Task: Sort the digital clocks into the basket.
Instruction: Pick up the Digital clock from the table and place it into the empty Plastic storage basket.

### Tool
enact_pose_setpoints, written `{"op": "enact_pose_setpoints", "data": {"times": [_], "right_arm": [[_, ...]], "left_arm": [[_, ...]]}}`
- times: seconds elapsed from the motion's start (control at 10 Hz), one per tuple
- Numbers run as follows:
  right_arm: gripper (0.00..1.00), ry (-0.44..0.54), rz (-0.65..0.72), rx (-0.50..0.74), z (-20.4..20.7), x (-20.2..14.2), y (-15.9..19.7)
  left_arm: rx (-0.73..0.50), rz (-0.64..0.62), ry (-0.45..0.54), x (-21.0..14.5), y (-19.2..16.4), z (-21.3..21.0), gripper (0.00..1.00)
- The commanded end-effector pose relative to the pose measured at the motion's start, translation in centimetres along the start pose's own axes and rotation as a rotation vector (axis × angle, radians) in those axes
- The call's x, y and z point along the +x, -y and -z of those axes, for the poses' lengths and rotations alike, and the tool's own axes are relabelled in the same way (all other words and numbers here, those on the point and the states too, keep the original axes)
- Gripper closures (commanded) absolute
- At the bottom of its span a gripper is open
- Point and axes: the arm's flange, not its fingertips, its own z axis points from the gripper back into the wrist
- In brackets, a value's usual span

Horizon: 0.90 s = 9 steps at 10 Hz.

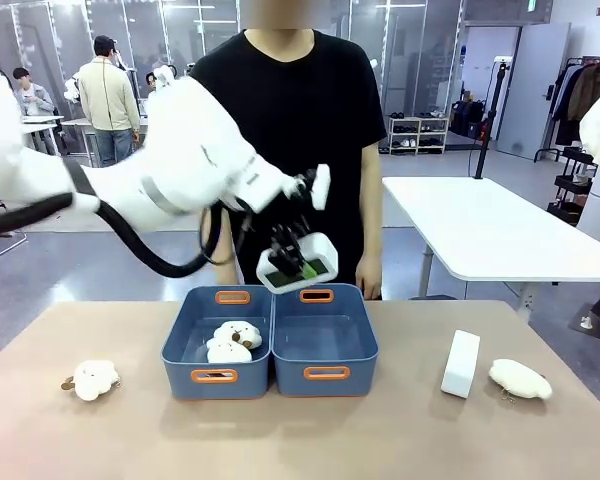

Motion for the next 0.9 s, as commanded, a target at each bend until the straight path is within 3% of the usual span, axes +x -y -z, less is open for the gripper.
{"op": "enact_pose_setpoints", "data": {"times": [0.0, 0.2, 0.3, 0.4, 0.5, 0.6, 0.8], "right_arm": [[0.0, 0.001, -0.009, 0.011, -0.1, 0.0, -0.2], [0.0, 0.001, -0.009, 0.011, -0.1, 0.0, -0.2], [0.0, 0.001, -0.009, 0.011, -0.1, 0.0, -0.2], [0.0, 0.001, -0.009, 0.011, -0.1, 0.0, -0.2], [0.0, 0.001, -0.009, 0.011, -0.1, 0.0, -0.2], [0.0, 0.001, -0.009, 0.011, -0.1, 0.0, -0.2], [0.0, 0.001, -0.009, 0.011, -0.1, 0.0, -0.2]], "left_arm": [[-0.026, -0.031, -0.112, 0.4, -1.1, 4.8, 1.0], [-0.032, -0.073, -0.151, -1.6, -0.2, 9.0, 1.0], [-0.016, -0.105, -0.138, -1.6, -0.4, 9.5, 0.4], [-0.034, -0.098, -0.133, -1.4, -0.2, 9.4, 0.13], [-0.041, -0.11, -0.126, -1.5, -0.2, 9.1, 0.03], [-0.045, -0.117, -0.112, -1.6, -0.4, 8.9, 0.0], [-0.04, -0.114, -0.121, -1.6, 0.2, 7.2, 0.0]]}}
